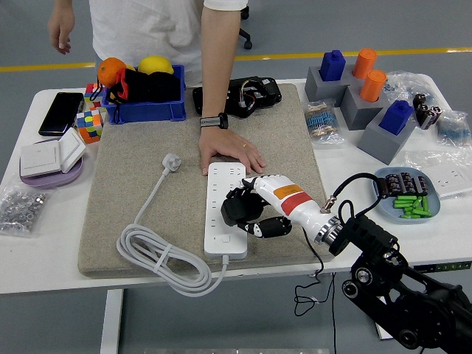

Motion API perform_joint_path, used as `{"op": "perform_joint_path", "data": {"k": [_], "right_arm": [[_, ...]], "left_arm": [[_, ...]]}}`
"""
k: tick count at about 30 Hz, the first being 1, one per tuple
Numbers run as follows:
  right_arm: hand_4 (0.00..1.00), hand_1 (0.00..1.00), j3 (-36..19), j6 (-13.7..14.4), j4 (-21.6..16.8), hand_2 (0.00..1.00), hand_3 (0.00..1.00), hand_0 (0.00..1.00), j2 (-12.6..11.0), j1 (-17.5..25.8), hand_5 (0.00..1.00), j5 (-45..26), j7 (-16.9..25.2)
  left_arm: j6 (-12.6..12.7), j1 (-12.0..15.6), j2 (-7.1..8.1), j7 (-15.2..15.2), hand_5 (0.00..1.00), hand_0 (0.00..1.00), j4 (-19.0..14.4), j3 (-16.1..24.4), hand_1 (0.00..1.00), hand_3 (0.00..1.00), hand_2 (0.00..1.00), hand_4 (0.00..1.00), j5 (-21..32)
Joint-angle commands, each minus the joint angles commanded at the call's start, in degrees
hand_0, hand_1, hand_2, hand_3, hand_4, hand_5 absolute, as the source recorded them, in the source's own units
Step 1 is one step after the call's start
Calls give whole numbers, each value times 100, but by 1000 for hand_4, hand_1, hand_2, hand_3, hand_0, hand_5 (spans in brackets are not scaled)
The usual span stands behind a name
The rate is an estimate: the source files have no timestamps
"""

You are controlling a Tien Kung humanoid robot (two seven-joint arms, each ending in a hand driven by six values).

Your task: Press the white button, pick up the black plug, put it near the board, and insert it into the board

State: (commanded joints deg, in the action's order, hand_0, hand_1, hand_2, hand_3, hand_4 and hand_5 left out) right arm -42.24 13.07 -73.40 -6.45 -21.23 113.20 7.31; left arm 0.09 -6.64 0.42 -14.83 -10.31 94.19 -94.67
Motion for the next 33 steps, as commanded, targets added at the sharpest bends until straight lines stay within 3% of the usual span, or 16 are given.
{"op": "perform_joint_path", "data": {"k": [6,22,33], "right_arm": [[743,313,39,220,122,320,475,414,86,-38,2,135,-174],[755,298,186,57,-253,308,458,391,-10,34,2,84,-757],[753,292,278,28,-296,303,456,388,-13,68,2,115,-936]], "left_arm": [[-3,2,3,-4,266,466,0,-2,497,578,512,591,-17],[2,5,4,0,265,466,0,16,497,577,511,589,-29],[5,7,4,7,271,467,0,12,496,576,512,592,2]]}}
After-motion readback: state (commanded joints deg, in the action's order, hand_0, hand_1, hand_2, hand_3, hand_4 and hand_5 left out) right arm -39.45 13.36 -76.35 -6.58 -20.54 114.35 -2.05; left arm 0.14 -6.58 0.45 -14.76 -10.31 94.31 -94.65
